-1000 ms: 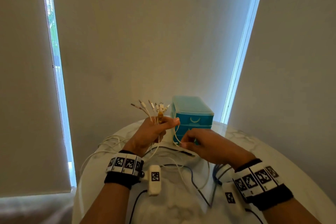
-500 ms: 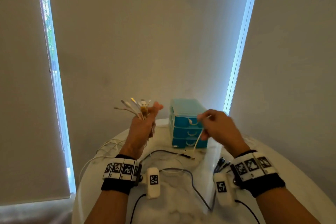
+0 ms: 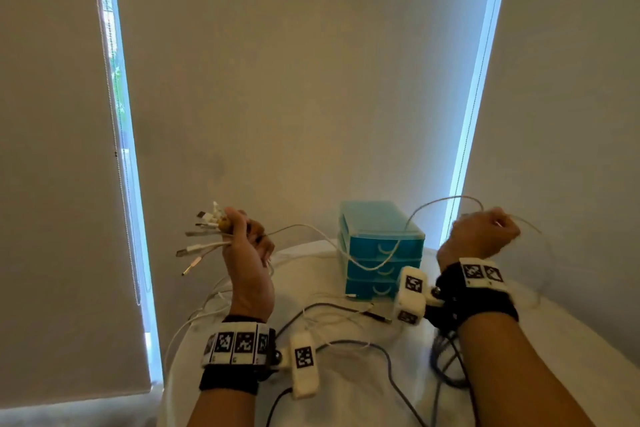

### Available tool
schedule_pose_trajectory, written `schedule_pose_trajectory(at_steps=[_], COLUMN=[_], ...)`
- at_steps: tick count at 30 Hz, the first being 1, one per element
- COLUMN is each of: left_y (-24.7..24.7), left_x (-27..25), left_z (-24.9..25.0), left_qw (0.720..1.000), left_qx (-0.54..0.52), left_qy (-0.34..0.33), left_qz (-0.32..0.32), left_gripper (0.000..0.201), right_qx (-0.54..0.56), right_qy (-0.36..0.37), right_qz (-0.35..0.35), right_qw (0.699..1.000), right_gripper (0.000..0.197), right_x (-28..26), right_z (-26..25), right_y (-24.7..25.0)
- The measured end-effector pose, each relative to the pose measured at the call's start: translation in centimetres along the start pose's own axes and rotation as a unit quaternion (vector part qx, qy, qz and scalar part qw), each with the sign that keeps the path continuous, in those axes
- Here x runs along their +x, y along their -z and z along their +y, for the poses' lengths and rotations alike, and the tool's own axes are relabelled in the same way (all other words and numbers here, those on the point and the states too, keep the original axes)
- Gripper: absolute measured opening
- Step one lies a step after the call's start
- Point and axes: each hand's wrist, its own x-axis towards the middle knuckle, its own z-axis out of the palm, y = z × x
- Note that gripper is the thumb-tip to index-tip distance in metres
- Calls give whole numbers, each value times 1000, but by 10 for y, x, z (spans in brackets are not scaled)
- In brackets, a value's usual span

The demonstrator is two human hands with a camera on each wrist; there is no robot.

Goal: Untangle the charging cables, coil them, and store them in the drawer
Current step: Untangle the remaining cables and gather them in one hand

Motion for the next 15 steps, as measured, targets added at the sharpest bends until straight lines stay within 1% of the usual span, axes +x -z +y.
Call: schedule_pose_trajectory(at_steps=[1,2,3,4,5,6,7,8,9,11,12,13,14,15], left_y=[-1,-3,-4,-4,-3,-3,-2,-1,1,2,3,4,5,7], left_x=[0,0,0,1,1,1,1,1,3,5,4,4,2,-1], left_z=[-2,-3,-3,-2,-1,1,2,3,0,-7,-12,-17,-22,-25], left_qw=[1000,1000,999,997,994,992,990,988,986,975,967,954,937,917], left_qx=[6,18,36,61,88,109,127,140,156,218,254,293,338,381], left_qy=[-9,-21,-35,-48,-59,-65,-68,-67,-61,-29,-10,9,28,39], left_qz=[-7,-9,-9,-7,-3,3,9,11,9,-13,-32,-56,-82,-112], left_gripper=[37,37,36,36,35,34,33,31,30,28,31,36,42,43], right_qx=[-77,-182,-278,-343,-377,-387,-383,-376,-367,-350,-336,-320,-308,-298], right_qy=[-28,-65,-102,-119,-105,-67,-31,-14,-15,-24,-17,-8,3,12], right_qz=[-138,-304,-434,-502,-513,-489,-452,-420,-406,-419,-431,-442,-449,-457], right_qw=[987,933,851,785,764,779,805,826,837,838,837,838,839,838], right_gripper=[28,33,37,40,39,35,31,27,23,18,15,13,12,15], right_x=[-16,-38,-59,-74,-83,-86,-87,-86,-87,-92,-96,-100,-103,-107], right_z=[9,16,25,34,43,54,61,65,67,64,60,53,46,39], right_y=[-25,-47,-62,-71,-75,-74,-65,-53,-39,-7,7,19,29,36])
